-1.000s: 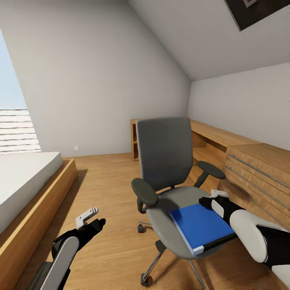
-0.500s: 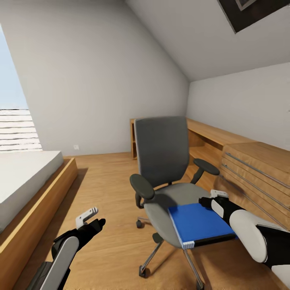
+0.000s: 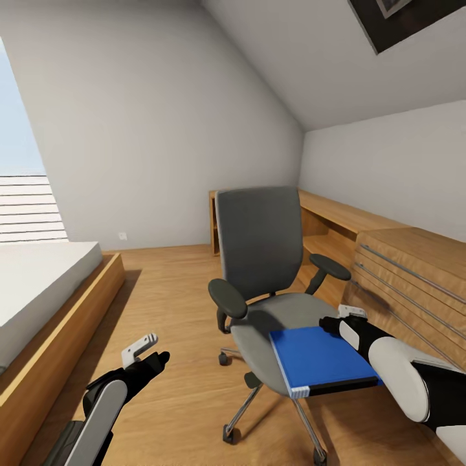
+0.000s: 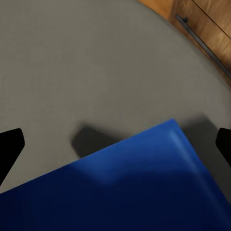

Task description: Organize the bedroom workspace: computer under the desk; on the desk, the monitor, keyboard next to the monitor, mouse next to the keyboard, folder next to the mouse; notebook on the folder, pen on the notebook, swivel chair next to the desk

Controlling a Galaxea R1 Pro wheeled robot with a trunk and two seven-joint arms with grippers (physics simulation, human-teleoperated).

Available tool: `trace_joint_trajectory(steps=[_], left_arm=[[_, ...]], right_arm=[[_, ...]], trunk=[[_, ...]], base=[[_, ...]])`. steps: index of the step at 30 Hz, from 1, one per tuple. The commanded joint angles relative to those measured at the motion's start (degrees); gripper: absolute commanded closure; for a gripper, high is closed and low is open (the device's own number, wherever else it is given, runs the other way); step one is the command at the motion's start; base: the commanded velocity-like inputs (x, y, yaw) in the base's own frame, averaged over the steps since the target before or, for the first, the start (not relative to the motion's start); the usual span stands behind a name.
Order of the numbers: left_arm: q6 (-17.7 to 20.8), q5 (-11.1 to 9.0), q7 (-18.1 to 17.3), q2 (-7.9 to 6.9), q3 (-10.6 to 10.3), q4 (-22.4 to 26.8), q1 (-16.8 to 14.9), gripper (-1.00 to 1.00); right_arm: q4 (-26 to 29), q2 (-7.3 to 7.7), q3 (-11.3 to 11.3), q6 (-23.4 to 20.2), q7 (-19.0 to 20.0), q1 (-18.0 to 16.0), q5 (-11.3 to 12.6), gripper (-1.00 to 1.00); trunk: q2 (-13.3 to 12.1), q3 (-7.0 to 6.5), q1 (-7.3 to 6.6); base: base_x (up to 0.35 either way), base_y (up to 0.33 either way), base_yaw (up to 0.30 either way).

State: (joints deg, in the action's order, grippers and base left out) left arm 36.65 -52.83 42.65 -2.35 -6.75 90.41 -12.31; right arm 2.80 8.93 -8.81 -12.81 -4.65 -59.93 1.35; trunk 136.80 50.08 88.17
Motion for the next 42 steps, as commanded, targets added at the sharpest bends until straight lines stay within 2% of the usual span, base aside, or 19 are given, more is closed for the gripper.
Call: trace_joint_trajectory(steps=[1, 10, 32, 42], left_arm=[[0.0, -0.5, 0.6, -0.04, -0.1, 0.1, 0.0, -1.00], [0.0, -0.6, 0.6, -0.03, -0.1, 0.0, 0.0, -1.00], [0.0, -0.6, 0.8, -0.02, -0.1, -0.2, 0.0, -1.00], [0.0, -0.6, 0.8, -0.02, -0.1, -0.4, 0.0, -1.00]], right_arm=[[0.1, -0.03, -0.2, -0.3, -0.2, 0.0, 0.1, -1.00], [0.1, -0.06, -0.2, -0.3, -0.2, 0.0, 0.1, -1.00], [0.0, -0.31, -0.2, -0.3, -0.2, 0.0, 0.1, -1.00], [0.0, -0.69, -0.2, -0.2, -0.1, 0.0, 0.1, -1.00]], trunk=[[0.0, 0.06, -0.01], [0.0, 0.06, -0.01], [-8.8, -3.89, -4.84], [-8.8, -3.89, -4.84]], base=[[-0.001, 0.000, 0.000], [0.000, 0.000, 0.000], [0.000, 0.000, 0.000], [0.000, 0.000, 0.000]])
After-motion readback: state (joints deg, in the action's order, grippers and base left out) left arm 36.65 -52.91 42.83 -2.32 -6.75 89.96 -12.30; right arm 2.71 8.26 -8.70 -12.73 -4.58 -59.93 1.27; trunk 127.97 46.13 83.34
